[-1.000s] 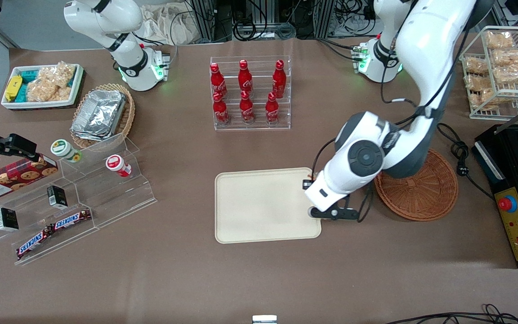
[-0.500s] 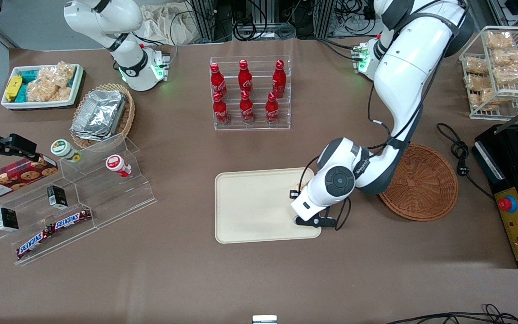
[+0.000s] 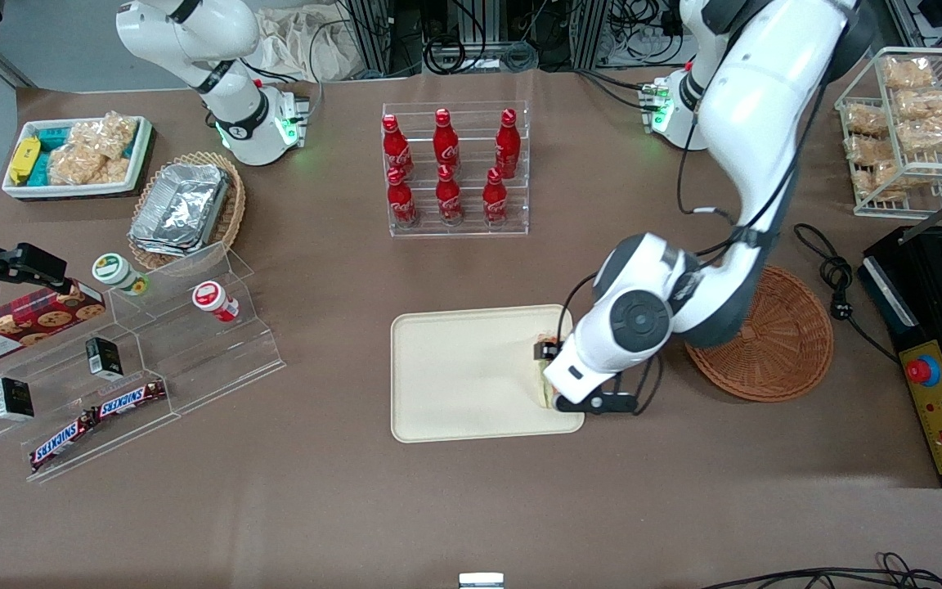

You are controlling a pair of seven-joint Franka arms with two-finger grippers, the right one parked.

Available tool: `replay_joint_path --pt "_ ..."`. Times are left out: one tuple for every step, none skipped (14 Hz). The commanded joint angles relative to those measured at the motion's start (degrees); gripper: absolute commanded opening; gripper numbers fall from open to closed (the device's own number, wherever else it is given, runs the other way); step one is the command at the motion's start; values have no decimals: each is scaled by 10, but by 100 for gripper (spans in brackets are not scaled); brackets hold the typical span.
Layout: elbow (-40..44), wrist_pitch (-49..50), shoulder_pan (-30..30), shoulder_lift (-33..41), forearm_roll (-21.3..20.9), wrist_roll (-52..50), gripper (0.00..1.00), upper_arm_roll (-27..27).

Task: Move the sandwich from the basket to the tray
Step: 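Carry the sandwich to the cream tray and lower it down, then open the left gripper and withdraw it back over the basket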

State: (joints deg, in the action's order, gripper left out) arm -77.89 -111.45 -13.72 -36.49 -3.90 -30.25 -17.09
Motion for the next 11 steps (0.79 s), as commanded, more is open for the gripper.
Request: replay_joint_path --pt "-16 45 53 88 1 -2 99 0" --pt "-15 61 74 107 1 2 99 0" --pt "-4 88 93 127 5 29 99 0" --pt "11 125 112 142 7 67 99 0" --pt "25 166 133 151 7 104 99 1" --pt "31 193 153 165 7 143 99 1" --pt "33 208 173 179 7 181 99 2" --pt "34 214 192 192 4 210 99 3" --pt "34 222 206 199 1 214 99 3" --pt "40 235 218 202 -3 214 99 3" --pt "41 241 228 208 -4 220 99 4"
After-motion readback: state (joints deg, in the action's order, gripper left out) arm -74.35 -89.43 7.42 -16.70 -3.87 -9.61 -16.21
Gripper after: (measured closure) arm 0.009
